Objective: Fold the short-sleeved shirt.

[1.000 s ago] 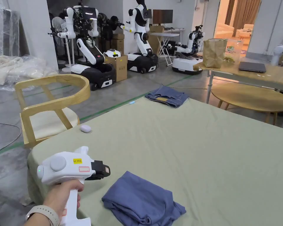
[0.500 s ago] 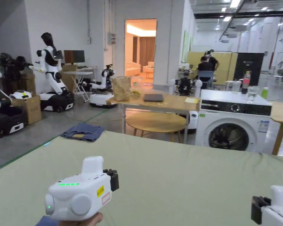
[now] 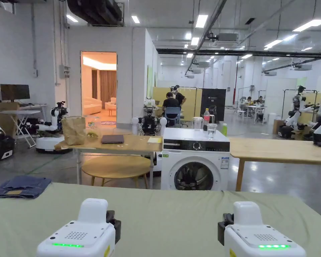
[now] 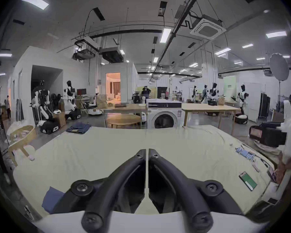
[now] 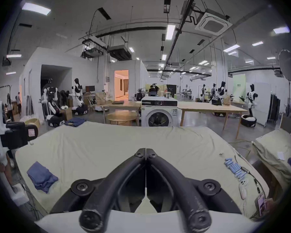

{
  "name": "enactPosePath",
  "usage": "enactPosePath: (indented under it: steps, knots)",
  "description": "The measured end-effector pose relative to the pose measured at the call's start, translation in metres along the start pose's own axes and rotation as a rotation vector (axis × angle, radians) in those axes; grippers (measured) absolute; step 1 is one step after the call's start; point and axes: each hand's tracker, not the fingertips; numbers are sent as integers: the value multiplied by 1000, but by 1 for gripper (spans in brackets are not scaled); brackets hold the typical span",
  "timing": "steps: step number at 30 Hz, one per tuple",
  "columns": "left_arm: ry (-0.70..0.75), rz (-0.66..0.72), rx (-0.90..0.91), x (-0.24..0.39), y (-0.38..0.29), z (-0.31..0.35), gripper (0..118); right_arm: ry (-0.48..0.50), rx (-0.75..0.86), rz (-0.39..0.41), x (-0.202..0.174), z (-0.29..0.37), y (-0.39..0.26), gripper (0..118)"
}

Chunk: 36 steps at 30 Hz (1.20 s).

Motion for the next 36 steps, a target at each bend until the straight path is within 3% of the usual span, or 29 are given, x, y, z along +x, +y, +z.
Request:
enactPosePath:
  steps: [4, 6, 9, 11, 13, 15, 20, 25, 31, 36]
  knots:
    - [2, 25, 17, 1, 5, 3, 2, 6, 1, -6, 1, 0, -1, 1]
    - [-5, 12, 17, 2, 6, 4, 23, 4, 5, -1, 0, 1, -2, 12]
    - [-18, -3, 16, 7, 7, 7, 48, 12, 2, 9, -2, 1, -4, 44]
    - [-21, -11, 16, 10, 7, 8, 67, 11, 6, 8, -3, 3, -4, 83]
    - [-21, -21, 18, 10, 7, 8, 94, 14, 13, 1, -3, 4, -4, 105]
    - [-17, -39, 23, 13, 6, 7, 109, 16, 33, -1, -2, 4, -4, 108]
    - [-5, -70, 36, 15, 7, 10, 110, -24, 43, 27, -5, 4, -1, 108]
    - [15, -86, 47, 16, 9, 16, 109, 3, 15, 49, -14, 6, 2, 108]
    - [11, -67, 63, 14, 10, 20, 109, -113, 20, 35, -24, 6, 5, 108]
    - [14, -50, 63, 10, 10, 22, 109, -132, 5, 12, -26, 11, 12, 108]
